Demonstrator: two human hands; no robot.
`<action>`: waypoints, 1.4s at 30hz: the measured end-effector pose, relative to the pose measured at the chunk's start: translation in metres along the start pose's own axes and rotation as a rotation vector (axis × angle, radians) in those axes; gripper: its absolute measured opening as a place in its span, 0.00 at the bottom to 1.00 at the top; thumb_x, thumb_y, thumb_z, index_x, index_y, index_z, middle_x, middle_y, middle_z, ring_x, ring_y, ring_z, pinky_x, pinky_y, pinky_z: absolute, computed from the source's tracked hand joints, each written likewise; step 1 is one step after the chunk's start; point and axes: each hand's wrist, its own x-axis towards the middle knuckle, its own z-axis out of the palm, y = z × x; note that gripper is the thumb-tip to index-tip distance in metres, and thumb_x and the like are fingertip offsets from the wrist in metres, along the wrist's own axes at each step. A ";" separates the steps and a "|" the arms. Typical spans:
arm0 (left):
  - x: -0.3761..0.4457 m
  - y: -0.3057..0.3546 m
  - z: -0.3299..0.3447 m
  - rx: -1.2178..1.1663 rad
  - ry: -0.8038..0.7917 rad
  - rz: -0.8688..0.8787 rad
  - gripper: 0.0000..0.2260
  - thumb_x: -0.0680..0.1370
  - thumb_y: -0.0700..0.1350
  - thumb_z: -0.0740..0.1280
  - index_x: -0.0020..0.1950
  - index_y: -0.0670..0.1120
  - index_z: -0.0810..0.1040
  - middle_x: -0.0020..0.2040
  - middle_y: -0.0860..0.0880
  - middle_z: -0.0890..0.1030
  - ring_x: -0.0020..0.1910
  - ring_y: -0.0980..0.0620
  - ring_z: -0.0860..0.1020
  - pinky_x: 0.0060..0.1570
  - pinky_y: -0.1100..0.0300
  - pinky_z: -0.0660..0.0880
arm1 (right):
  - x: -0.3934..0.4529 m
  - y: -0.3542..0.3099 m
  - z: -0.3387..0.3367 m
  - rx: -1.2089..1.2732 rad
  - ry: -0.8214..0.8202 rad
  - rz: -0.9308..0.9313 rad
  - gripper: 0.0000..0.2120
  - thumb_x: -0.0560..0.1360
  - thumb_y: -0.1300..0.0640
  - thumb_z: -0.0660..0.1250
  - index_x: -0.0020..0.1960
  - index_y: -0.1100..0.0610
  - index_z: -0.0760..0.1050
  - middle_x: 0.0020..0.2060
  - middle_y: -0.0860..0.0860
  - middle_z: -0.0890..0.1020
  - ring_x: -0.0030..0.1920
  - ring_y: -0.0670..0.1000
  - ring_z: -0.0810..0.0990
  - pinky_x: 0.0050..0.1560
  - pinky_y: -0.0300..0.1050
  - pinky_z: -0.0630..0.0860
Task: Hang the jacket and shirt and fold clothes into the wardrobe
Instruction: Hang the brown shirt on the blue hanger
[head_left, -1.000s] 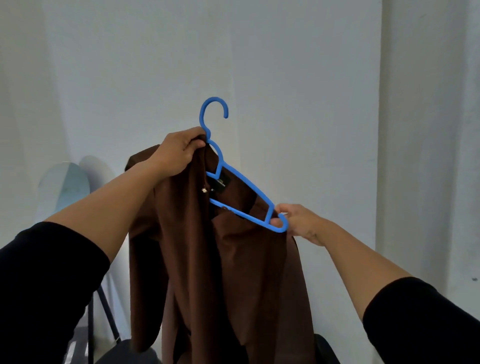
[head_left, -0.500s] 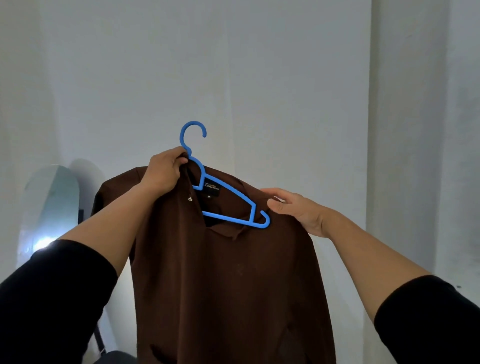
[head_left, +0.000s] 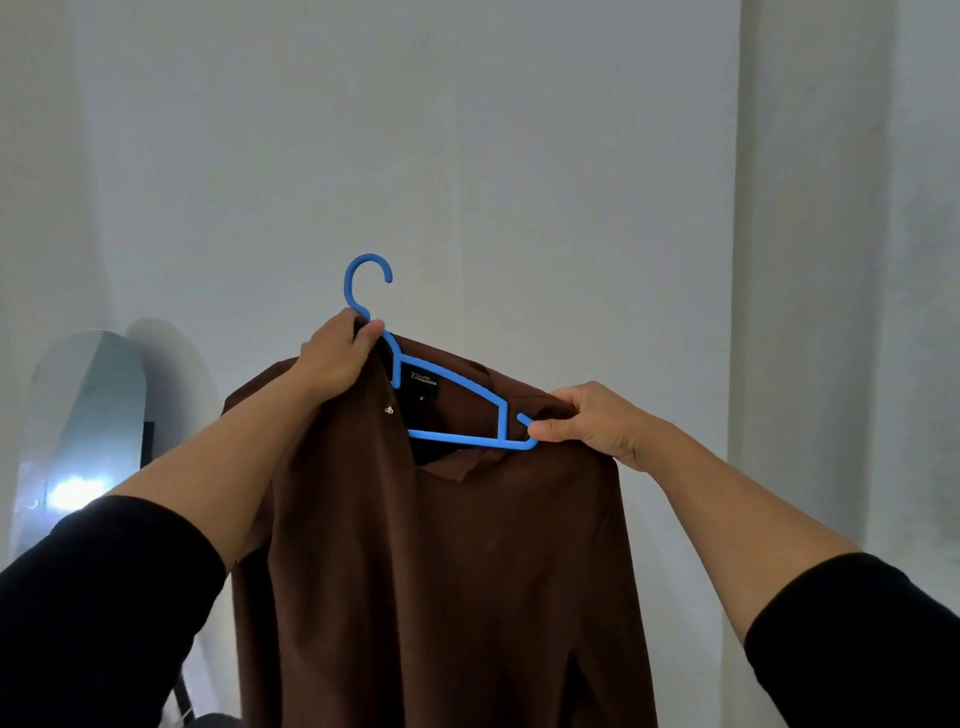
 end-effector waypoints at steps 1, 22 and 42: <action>0.001 0.000 0.002 -0.001 0.010 -0.026 0.19 0.79 0.59 0.55 0.51 0.42 0.70 0.45 0.46 0.75 0.47 0.45 0.74 0.55 0.48 0.69 | 0.001 0.000 0.001 -0.024 0.015 -0.008 0.07 0.70 0.55 0.73 0.47 0.52 0.80 0.44 0.52 0.84 0.45 0.52 0.83 0.47 0.42 0.80; 0.012 0.040 0.008 0.235 0.095 0.125 0.23 0.72 0.62 0.66 0.44 0.43 0.67 0.40 0.46 0.72 0.42 0.47 0.71 0.46 0.50 0.68 | 0.014 0.010 0.019 -1.174 0.204 -0.412 0.33 0.77 0.64 0.55 0.73 0.35 0.54 0.47 0.48 0.69 0.33 0.50 0.70 0.31 0.38 0.62; 0.015 0.031 -0.014 0.257 0.194 0.189 0.23 0.72 0.62 0.67 0.50 0.43 0.69 0.45 0.47 0.71 0.46 0.48 0.70 0.51 0.51 0.66 | 0.022 0.000 0.026 -1.339 0.166 -0.252 0.18 0.78 0.50 0.56 0.68 0.48 0.68 0.61 0.51 0.71 0.62 0.53 0.69 0.58 0.49 0.65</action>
